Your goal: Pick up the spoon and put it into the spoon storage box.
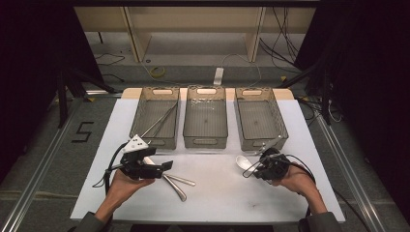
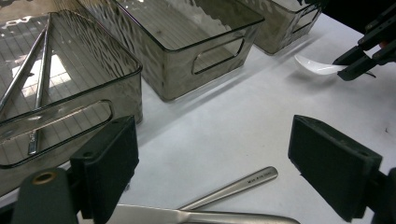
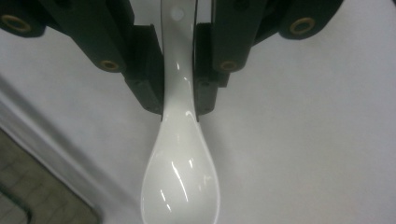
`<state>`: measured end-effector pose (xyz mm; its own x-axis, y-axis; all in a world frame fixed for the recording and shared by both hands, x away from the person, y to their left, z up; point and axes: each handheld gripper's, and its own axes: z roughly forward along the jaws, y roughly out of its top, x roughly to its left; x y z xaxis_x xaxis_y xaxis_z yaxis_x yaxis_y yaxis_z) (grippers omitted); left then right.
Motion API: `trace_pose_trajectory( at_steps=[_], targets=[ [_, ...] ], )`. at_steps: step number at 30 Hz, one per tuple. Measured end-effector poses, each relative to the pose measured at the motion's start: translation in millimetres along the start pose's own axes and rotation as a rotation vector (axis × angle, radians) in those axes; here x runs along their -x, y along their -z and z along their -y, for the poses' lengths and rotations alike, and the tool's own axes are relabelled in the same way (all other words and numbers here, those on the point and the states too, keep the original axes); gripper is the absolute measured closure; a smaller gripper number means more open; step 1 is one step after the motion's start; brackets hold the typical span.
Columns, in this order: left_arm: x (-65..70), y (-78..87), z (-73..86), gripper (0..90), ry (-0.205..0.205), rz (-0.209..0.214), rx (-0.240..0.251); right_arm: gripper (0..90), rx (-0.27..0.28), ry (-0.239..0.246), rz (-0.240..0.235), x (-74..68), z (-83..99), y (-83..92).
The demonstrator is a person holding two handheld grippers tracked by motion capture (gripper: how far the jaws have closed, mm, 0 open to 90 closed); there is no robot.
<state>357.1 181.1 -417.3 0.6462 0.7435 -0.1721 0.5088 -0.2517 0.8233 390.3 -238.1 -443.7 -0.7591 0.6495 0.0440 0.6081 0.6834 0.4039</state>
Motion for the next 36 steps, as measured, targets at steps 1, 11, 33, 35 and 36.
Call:
trace_pose_trajectory(
  at_steps=[1,11,33,35,36],
  targets=[
    [-0.1,0.3,-0.2,15.6,0.003,0.000,0.002,75.6,0.016,-0.005,-0.008,0.2,-0.8,2.5],
    [-1.2,0.2,-1.3,15.6,0.014,0.005,0.019,75.5,0.159,-0.005,-0.017,-2.7,-38.3,26.7],
    [-1.3,2.4,-1.0,15.6,0.023,-0.007,0.046,75.4,0.231,0.041,0.040,-5.0,-140.5,17.0],
    [-1.6,2.6,-1.0,15.7,0.021,-0.010,0.045,75.4,0.224,0.032,0.049,-4.5,-148.3,14.4],
    [-1.7,2.7,-1.0,15.7,0.021,-0.010,0.045,75.4,0.225,0.030,0.053,-4.0,-151.9,13.4]
  ],
)
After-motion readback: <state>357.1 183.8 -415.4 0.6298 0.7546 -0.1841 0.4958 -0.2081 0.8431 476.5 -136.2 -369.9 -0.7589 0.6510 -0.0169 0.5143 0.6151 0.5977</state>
